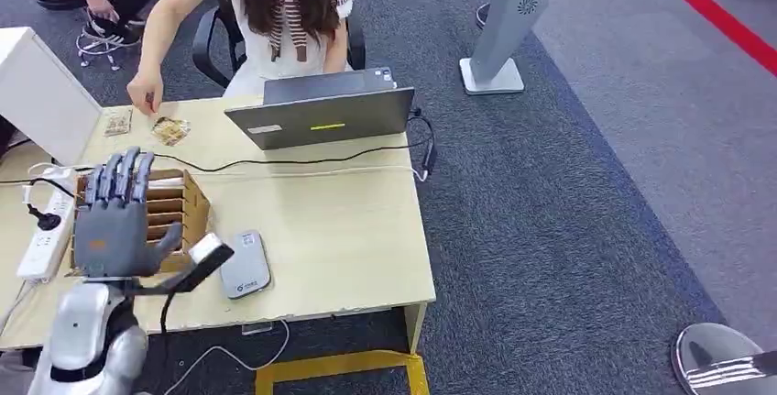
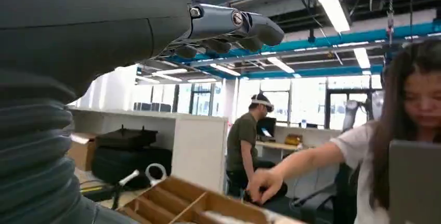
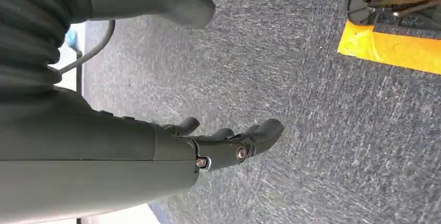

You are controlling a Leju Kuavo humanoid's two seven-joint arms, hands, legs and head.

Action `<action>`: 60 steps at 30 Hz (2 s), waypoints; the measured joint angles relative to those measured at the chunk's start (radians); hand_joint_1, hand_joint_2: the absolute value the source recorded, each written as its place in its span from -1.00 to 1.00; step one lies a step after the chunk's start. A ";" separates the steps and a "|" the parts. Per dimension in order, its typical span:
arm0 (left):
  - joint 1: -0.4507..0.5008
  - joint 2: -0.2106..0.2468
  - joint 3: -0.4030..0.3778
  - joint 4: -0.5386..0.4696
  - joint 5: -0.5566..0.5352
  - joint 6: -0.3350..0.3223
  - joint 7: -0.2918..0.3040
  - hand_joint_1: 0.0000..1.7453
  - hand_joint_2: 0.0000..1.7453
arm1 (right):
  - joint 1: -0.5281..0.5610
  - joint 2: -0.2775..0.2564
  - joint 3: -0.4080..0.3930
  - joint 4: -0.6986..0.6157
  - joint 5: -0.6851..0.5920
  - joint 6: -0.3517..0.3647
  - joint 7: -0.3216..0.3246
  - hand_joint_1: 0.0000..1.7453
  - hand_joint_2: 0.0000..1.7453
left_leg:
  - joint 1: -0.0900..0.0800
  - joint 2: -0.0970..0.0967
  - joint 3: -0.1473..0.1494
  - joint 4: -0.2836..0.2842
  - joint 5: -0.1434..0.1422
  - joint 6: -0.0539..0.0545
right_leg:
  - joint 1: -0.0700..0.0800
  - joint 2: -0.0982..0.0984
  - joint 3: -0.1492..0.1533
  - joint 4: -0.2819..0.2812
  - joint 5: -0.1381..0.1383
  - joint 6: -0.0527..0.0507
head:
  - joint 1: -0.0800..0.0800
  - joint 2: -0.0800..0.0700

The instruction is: Pass the card to the sensor for recognition and then transmit it.

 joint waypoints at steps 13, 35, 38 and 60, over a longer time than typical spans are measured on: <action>0.189 0.097 0.000 -0.133 -0.013 -0.084 -0.023 -1.00 1.00 | 0.003 -0.001 -0.009 0.001 -0.020 -0.002 0.000 -1.00 1.00 | 0.000 -0.001 0.001 0.000 0.001 0.001 | 0.000 -0.002 0.002 0.000 0.001 0.001 | 0.000 0.000; 0.075 0.105 0.000 0.086 -0.072 -0.204 0.063 -1.00 1.00 | 0.000 -0.002 -0.007 0.001 -0.022 0.003 0.012 -1.00 1.00 | 0.000 -0.003 0.001 0.000 0.001 0.001 | 0.000 -0.003 0.002 0.000 0.001 0.001 | 0.000 0.000; 0.064 0.096 0.000 0.106 -0.078 -0.193 0.076 -1.00 1.00 | 0.000 -0.002 -0.006 0.001 -0.021 0.003 0.014 -1.00 1.00 | 0.000 -0.003 0.000 0.000 0.001 0.001 | 0.000 -0.003 0.002 0.000 0.001 0.001 | 0.000 0.000; -0.024 0.008 0.014 0.233 -0.107 -0.105 0.170 -1.00 1.00 | -0.002 -0.002 0.021 0.001 -0.031 0.005 0.030 -1.00 1.00 | 0.000 -0.003 0.000 0.001 0.002 0.001 | 0.000 -0.003 0.002 0.000 0.001 0.000 | 0.000 0.000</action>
